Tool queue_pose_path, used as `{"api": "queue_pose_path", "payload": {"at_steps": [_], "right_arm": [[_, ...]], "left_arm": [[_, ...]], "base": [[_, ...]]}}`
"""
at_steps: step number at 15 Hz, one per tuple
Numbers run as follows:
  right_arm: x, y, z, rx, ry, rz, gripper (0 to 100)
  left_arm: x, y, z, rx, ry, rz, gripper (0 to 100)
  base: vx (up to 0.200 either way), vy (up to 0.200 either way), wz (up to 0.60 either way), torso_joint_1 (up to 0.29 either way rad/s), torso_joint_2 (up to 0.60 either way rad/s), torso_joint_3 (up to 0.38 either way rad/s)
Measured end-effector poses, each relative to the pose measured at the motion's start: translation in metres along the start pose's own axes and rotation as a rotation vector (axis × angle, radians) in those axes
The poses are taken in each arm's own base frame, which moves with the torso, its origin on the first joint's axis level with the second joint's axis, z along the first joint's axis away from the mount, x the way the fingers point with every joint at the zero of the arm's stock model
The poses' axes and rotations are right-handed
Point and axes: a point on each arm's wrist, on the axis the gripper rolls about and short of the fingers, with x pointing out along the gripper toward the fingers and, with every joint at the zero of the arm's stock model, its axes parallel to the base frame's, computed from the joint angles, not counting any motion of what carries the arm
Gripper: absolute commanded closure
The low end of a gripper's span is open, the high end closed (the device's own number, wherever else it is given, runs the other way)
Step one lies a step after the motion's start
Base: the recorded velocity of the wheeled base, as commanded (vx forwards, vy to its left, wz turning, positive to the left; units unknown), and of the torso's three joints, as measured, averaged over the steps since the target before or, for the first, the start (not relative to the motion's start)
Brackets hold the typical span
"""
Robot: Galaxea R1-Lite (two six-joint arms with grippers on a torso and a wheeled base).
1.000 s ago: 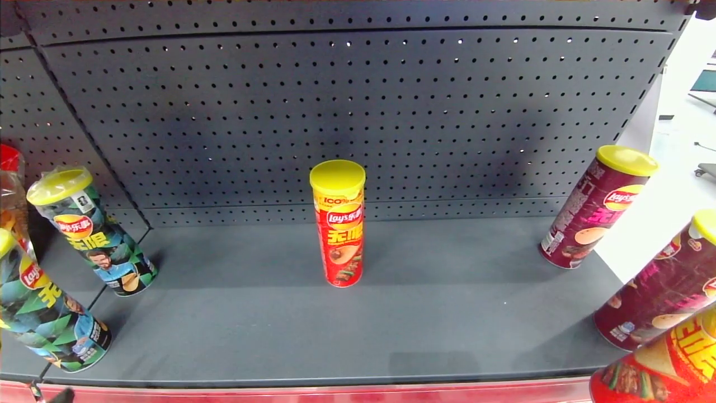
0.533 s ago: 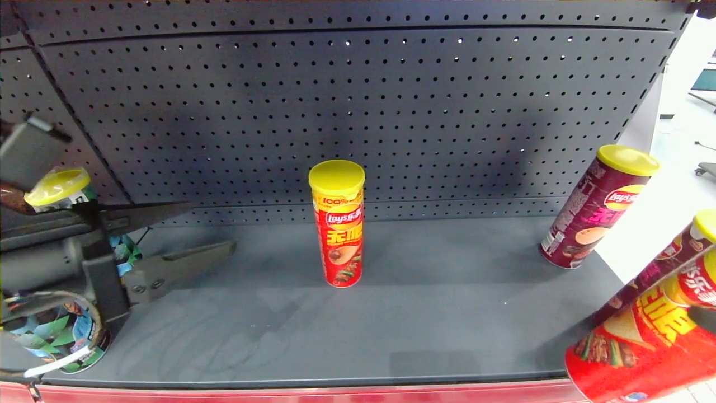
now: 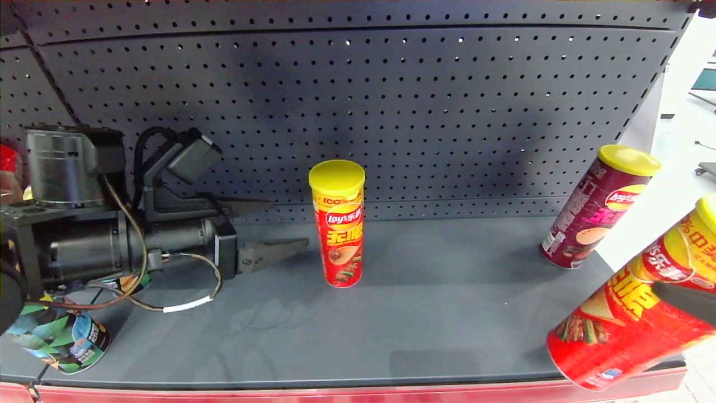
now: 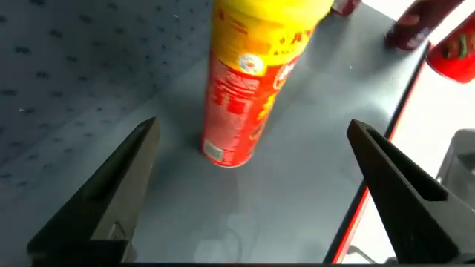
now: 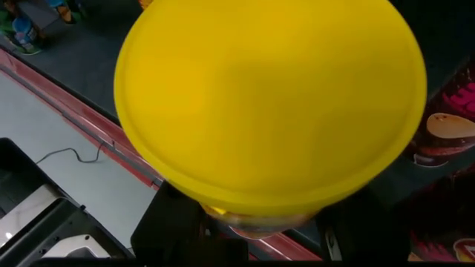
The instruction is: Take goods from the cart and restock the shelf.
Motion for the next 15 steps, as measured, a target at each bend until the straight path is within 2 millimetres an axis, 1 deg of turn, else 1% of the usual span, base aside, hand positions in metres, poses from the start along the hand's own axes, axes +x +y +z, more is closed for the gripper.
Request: {"api": "queue_pose_path", "payload": {"at_steps": [2,4,6,12,15], "right_arm": [[0.001,0.000,0.000,0.003,0.005,-0.001,100],[0.001,0.000,-0.001,0.004,0.009,-0.001,100],[0.002,-0.001,-0.001,0.005,0.011,-0.002,100],[0.001,-0.001,-0.003,0.018,0.014,-0.004,100],[0.001,-0.001,-0.003,0.017,0.013,-0.005,100]], "left_arm": [[0.008,0.000,-0.004,0.014,0.017,-0.030,0],[0.016,0.003,-0.007,0.074,0.028,-0.062,0],[0.024,0.007,-0.006,0.087,0.030,-0.077,0],[0.048,0.021,0.010,0.111,-0.003,-0.086,0],[0.062,0.022,0.012,0.135,-0.021,-0.105,0]], "base": [[0.000,0.000,0.00,0.000,0.00,0.000],[0.000,0.000,0.00,0.000,0.00,0.000],[0.000,0.000,0.00,0.000,0.00,0.000],[0.000,0.000,0.00,0.000,0.00,0.000],[0.000,0.000,0.00,0.000,0.00,0.000]]}}
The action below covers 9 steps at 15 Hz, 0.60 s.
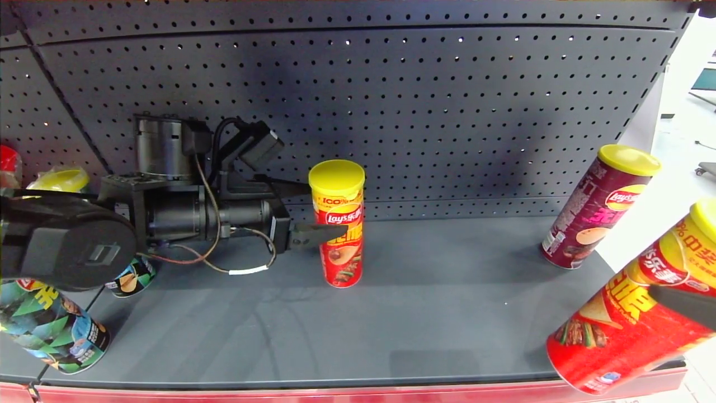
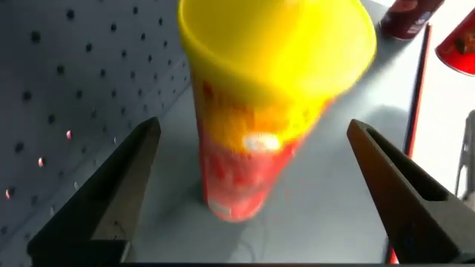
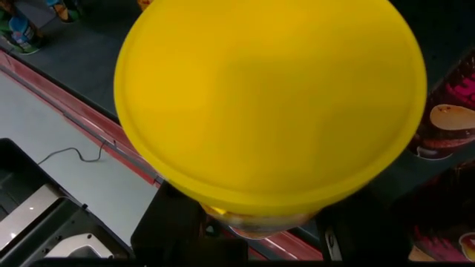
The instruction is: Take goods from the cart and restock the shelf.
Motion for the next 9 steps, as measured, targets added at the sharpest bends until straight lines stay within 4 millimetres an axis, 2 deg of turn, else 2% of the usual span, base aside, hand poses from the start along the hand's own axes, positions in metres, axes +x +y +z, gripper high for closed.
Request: {"api": "queue_pose_path", "payload": {"at_steps": [4,9], "right_arm": [[0.000,0.000,0.000,0.000,-0.001,-0.001,100],[0.000,-0.001,0.000,0.002,0.005,-0.006,100]], "left_arm": [[0.021,0.010,-0.003,0.066,-0.062,-0.021,0],[0.033,0.014,-0.008,0.056,-0.050,-0.033,0]], "base": [[0.000,0.000,0.00,0.000,0.00,0.000],[0.000,0.000,0.00,0.000,0.00,0.000]]}}
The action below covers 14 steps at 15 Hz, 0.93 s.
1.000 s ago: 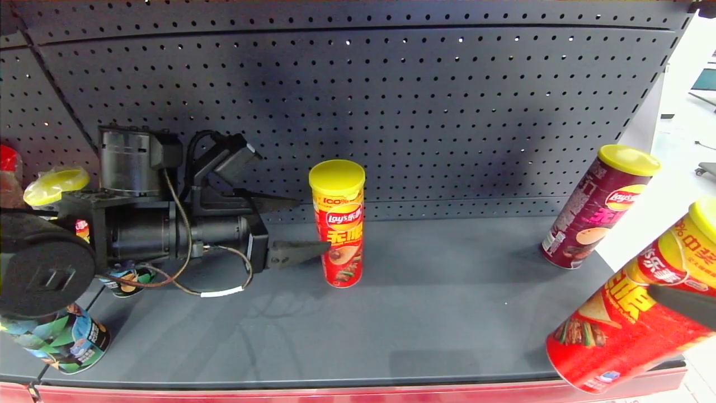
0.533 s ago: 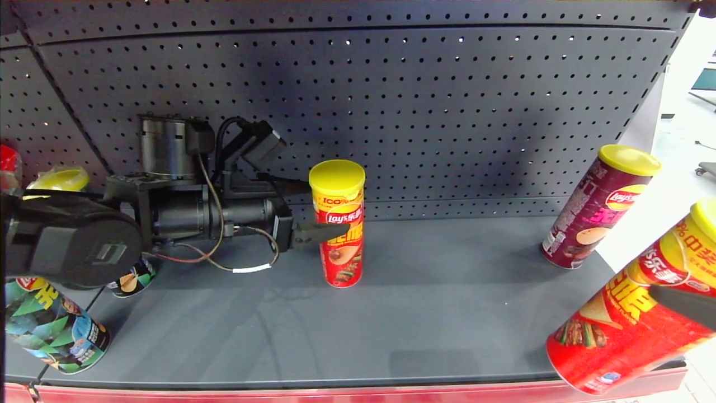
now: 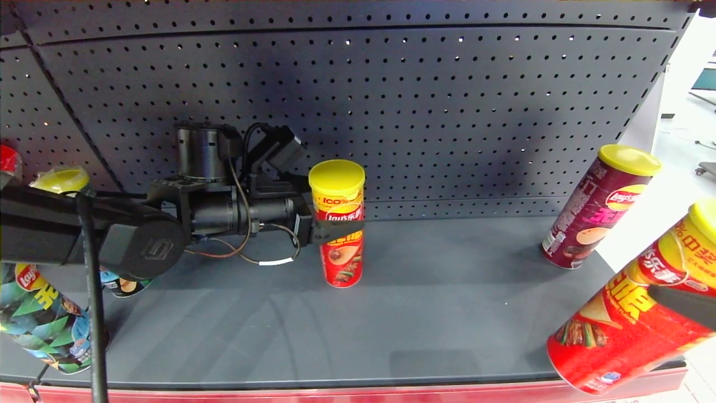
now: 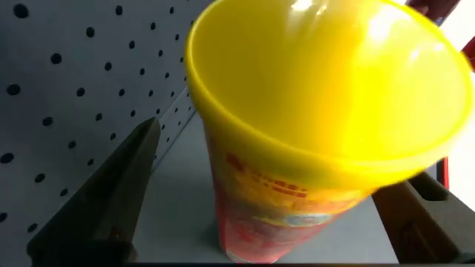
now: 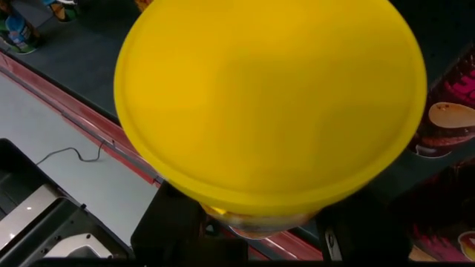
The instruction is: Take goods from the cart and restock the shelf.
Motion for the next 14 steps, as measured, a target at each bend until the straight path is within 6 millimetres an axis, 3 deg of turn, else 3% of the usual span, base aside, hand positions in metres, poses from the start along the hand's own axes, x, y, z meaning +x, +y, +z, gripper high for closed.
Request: {"api": "queue_pose_path", "payload": {"at_steps": [8,9,14], "right_arm": [[0.000,0.000,0.000,0.001,0.002,-0.001,100],[0.000,0.000,0.000,0.001,0.002,-0.002,100],[0.000,0.000,0.000,0.001,0.002,-0.003,100]], "left_arm": [[0.008,0.002,0.008,0.004,-0.020,0.006,0],[0.009,0.002,0.008,0.004,-0.021,0.008,100],[0.013,-0.002,0.004,-0.011,-0.010,-0.017,100]], "base": [[0.000,0.000,0.00,0.000,0.00,0.000],[0.000,0.000,0.00,0.000,0.00,0.000],[0.000,0.000,0.00,0.000,0.00,0.000]]}}
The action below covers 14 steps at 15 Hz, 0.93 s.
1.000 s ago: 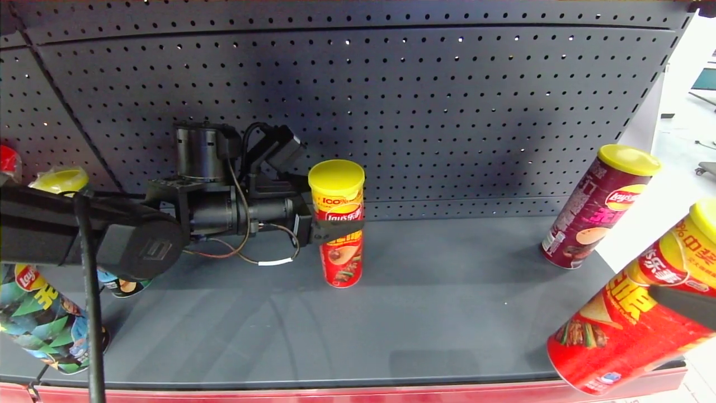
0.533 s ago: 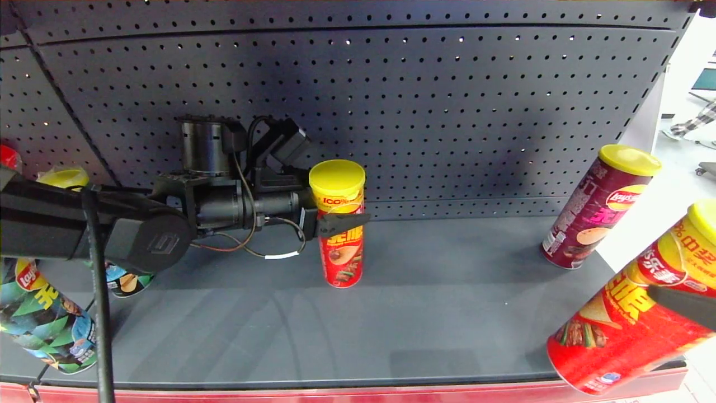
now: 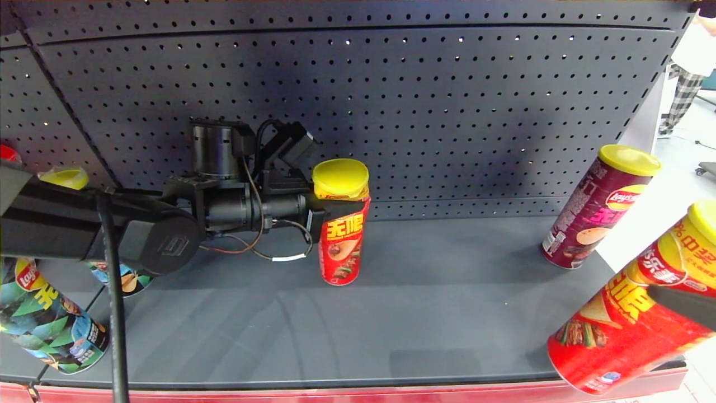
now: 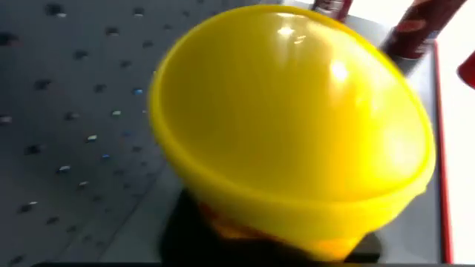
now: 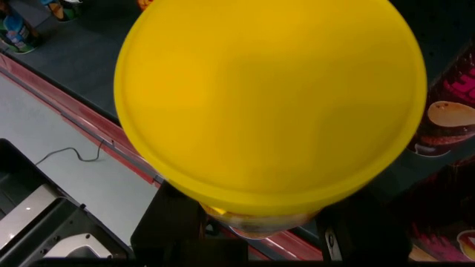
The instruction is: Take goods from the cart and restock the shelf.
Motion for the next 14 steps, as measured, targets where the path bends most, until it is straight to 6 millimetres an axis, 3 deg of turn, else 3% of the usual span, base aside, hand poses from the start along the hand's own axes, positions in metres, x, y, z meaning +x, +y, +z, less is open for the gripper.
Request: {"api": "queue_pose_path", "payload": {"at_steps": [5,9,14], "right_arm": [[0.000,0.000,0.001,-0.001,-0.005,0.000,100],[0.000,0.000,0.002,-0.003,-0.009,0.000,100],[-0.001,0.000,0.003,-0.004,-0.014,0.000,100]], "left_arm": [[-0.013,-0.013,-0.003,-0.059,0.023,-0.032,100],[-0.048,-0.041,-0.002,-0.117,0.056,-0.104,100],[-0.074,-0.063,-0.008,-0.120,0.061,-0.131,100]], "base": [[0.000,0.000,0.00,0.000,0.00,0.000],[0.000,0.000,0.00,0.000,0.00,0.000],[0.000,0.000,0.00,0.000,0.00,0.000]]}}
